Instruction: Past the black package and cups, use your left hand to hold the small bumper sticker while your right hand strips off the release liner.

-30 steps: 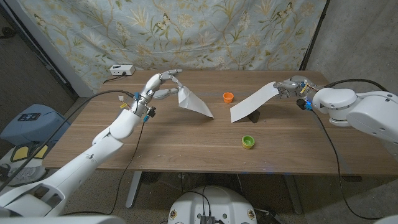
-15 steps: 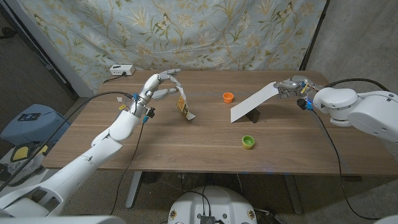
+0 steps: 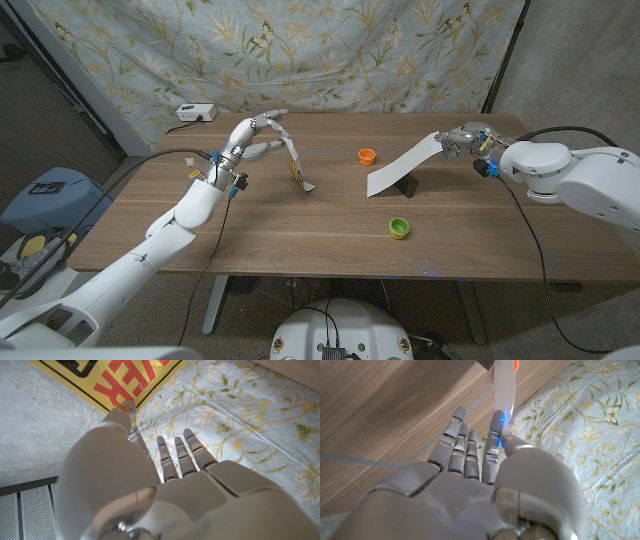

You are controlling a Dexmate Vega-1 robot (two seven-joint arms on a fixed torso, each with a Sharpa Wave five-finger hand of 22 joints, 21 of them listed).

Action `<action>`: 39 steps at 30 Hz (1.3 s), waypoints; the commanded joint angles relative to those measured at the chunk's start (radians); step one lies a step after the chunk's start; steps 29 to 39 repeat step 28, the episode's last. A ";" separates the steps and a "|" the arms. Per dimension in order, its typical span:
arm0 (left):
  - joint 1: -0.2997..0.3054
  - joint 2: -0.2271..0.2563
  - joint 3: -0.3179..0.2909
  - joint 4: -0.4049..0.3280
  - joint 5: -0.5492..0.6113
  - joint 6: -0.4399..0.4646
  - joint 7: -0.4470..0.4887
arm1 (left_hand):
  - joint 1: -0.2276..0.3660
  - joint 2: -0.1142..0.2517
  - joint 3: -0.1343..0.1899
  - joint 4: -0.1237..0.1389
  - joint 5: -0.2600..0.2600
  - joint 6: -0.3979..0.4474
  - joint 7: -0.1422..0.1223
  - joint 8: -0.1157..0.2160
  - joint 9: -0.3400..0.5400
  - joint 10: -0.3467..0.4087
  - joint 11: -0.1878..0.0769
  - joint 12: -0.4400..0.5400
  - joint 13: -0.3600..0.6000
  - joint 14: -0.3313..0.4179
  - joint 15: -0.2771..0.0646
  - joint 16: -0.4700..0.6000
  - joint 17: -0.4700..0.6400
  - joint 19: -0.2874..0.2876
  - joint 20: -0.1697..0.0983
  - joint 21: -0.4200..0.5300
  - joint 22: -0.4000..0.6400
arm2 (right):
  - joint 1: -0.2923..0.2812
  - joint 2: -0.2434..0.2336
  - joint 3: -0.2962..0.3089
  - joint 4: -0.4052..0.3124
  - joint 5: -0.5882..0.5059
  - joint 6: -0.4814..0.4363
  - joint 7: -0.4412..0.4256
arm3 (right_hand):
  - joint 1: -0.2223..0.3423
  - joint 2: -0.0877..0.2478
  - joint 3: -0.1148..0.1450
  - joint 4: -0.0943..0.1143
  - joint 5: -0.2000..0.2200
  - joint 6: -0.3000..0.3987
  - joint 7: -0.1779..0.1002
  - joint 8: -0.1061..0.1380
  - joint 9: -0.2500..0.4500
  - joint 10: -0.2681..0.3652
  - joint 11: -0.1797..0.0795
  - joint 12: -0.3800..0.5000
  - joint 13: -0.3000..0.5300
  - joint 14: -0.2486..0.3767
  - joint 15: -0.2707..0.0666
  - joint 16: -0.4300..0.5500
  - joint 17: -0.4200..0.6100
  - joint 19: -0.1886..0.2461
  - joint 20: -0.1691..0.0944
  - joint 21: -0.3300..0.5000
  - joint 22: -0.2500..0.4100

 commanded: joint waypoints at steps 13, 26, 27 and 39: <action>0.040 0.028 -0.020 -0.040 -0.059 0.023 -0.023 | -0.058 0.009 -0.014 0.025 -0.006 -0.143 -0.023 -0.063 -0.007 -0.041 0.015 -0.008 0.005 -0.033 0.013 -0.007 0.001 -0.028 0.004 -0.009 0.004 | 0.060 0.019 -0.074 0.031 -0.009 0.037 0.047 | -0.025 -0.021 -0.032 -0.009 -0.014 -0.013 -0.012 -0.011 -0.019 -0.001 0.018 -0.005 0.003 0.001 0.023 -0.005 0.001 0.000 0.021 0.006 0.003; 0.030 0.039 0.002 -0.043 -0.142 0.061 -0.119 | -0.134 0.018 -0.038 0.041 -0.046 -0.345 -0.057 -0.185 -0.035 -0.107 0.035 -0.013 0.004 -0.090 0.022 -0.010 -0.001 -0.071 0.008 -0.020 0.003 | 0.073 0.043 -0.103 0.049 -0.004 0.049 0.051 | -0.037 -0.021 -0.059 -0.028 -0.020 -0.108 0.013 -0.096 -0.073 -0.013 0.023 -0.005 -0.001 -0.004 0.030 -0.012 -0.009 0.000 0.029 0.003 0.002; 0.029 0.037 0.004 -0.043 -0.148 0.064 -0.125 | -0.134 0.023 -0.035 0.041 -0.047 -0.350 -0.055 -0.190 -0.037 -0.113 0.039 -0.014 0.004 -0.095 0.026 -0.011 0.000 -0.072 0.008 -0.020 0.003 | 0.076 0.046 -0.107 0.052 -0.005 0.050 0.053 | -0.038 -0.021 -0.060 -0.028 -0.020 -0.110 0.011 -0.099 -0.075 -0.016 0.023 -0.005 -0.001 -0.004 0.032 -0.012 -0.009 0.000 0.029 0.003 0.002; 0.028 0.035 0.007 -0.041 -0.153 0.065 -0.132 | -0.135 0.026 -0.034 0.040 -0.048 -0.357 -0.051 -0.196 -0.038 -0.119 0.044 -0.015 0.004 -0.097 0.028 -0.011 0.000 -0.077 0.009 -0.021 0.003 | 0.079 0.052 -0.111 0.054 -0.004 0.047 0.047 | -0.038 -0.020 -0.061 -0.029 -0.020 -0.111 0.012 -0.102 -0.078 -0.017 0.023 -0.005 -0.001 -0.005 0.030 -0.013 -0.010 0.000 0.030 0.003 0.002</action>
